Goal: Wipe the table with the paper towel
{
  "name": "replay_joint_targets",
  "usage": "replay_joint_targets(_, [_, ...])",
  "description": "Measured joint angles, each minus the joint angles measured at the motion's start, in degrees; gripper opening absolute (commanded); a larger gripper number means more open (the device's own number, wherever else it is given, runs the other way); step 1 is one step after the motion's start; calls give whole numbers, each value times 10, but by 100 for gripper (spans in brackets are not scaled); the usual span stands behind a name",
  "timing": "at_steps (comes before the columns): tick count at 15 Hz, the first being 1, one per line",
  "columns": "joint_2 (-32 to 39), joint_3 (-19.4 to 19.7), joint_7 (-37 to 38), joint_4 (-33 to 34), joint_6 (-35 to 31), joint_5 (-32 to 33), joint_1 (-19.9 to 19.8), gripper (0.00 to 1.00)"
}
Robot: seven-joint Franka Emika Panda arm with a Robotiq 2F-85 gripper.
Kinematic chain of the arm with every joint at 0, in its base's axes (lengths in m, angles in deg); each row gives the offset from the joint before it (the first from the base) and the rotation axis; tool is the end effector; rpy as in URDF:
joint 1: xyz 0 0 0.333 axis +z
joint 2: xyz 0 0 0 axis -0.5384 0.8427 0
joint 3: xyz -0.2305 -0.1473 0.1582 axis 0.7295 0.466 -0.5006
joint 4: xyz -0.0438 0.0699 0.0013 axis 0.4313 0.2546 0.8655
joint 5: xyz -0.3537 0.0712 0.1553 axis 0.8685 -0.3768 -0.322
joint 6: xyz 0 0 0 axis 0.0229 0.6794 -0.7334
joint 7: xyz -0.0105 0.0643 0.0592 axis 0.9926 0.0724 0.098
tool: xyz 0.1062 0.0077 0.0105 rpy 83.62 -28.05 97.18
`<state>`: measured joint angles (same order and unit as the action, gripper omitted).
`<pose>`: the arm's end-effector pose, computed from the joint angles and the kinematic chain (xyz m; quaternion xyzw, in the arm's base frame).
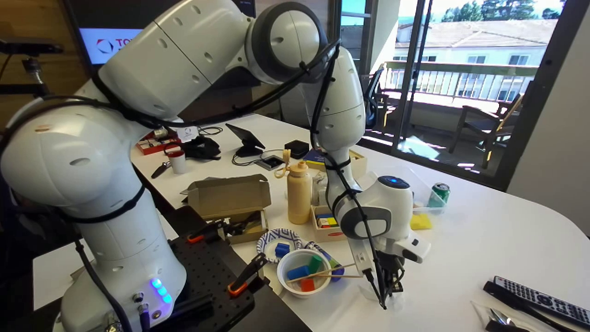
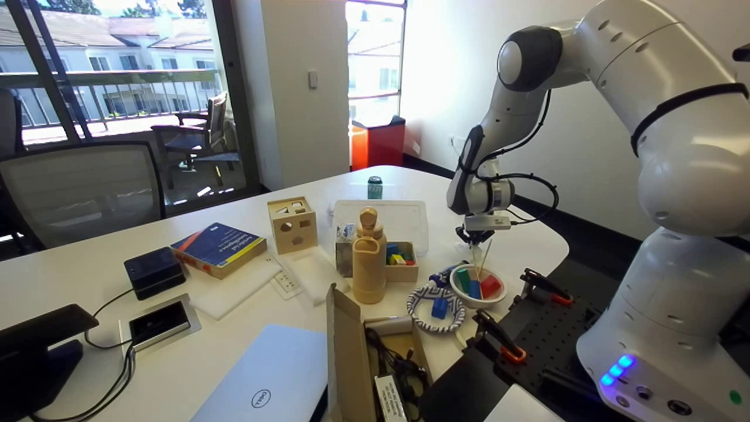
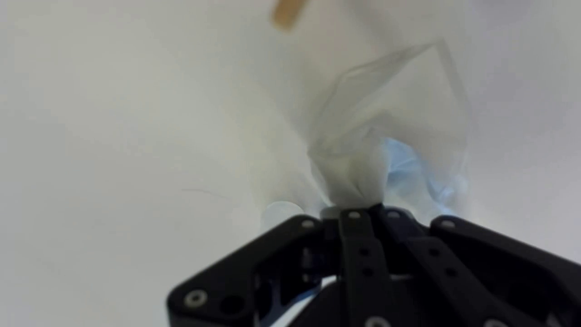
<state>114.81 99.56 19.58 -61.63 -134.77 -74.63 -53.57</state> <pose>0.4687 -0.3136 -0.0035 0.9269 -0.3689 0.0269 0.0630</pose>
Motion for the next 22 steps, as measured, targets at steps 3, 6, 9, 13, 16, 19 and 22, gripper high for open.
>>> replay_joint_targets(3, [-7, -11, -15, 11, 57, 0, -20, 1])
replay_joint_targets(6, [-10, 15, -11, 11, 111, 0, -10, 1])
replay_joint_targets(9, [-10, 45, 5, 7, 117, 0, 0, 1])
replay_joint_targets(13, [-10, 12, -12, 3, 83, -1, -34, 1])
replay_joint_targets(16, [-23, -33, -66, 1, 121, -1, -79, 1])
replay_joint_targets(19, [-30, -25, -72, -11, 153, 0, -78, 1])
replay_joint_targets(22, [-33, 17, -44, -35, 146, 0, -42, 1])
